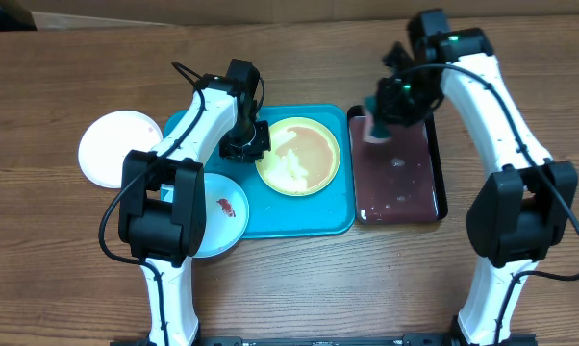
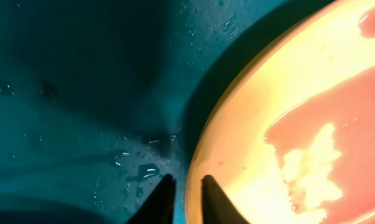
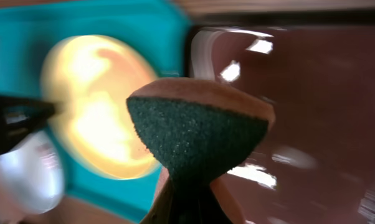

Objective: Clean dirty plates on tray and stack at the side
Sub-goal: 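Drop the sponge into the black tray and lift the right gripper away, then lift the yellow plate by its rim with the left gripper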

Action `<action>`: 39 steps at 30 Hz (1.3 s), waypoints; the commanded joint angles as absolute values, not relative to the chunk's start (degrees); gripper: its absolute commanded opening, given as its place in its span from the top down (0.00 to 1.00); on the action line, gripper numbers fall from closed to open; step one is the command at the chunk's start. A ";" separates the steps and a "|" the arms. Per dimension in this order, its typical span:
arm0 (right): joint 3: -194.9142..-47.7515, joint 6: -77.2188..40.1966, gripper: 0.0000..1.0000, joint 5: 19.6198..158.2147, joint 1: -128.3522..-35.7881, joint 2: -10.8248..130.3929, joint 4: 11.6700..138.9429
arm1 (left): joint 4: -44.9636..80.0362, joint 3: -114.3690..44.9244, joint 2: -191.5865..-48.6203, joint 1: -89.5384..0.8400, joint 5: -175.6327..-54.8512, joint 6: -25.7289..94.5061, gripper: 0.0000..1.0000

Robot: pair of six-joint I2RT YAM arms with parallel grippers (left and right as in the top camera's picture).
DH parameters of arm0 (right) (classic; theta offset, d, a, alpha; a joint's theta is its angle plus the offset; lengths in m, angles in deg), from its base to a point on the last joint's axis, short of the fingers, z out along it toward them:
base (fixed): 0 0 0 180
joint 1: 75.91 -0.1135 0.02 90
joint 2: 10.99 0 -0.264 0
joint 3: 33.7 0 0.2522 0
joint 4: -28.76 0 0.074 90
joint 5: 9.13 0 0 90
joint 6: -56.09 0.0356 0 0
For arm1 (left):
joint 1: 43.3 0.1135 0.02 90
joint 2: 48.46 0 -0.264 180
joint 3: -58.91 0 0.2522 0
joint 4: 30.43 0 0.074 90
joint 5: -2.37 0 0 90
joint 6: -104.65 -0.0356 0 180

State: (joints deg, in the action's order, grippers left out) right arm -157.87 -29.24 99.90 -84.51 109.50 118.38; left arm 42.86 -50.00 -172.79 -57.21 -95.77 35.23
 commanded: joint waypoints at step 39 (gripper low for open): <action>-152.29 -27.52 0.00 88.88 -65.51 108.69 114.92 | 39.19 -46.31 -173.82 -61.12 -87.02 41.74 0.71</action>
State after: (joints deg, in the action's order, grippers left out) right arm -151.70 -27.56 88.47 -67.42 109.50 114.99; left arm 40.06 -48.03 -172.79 -60.95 -88.73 40.24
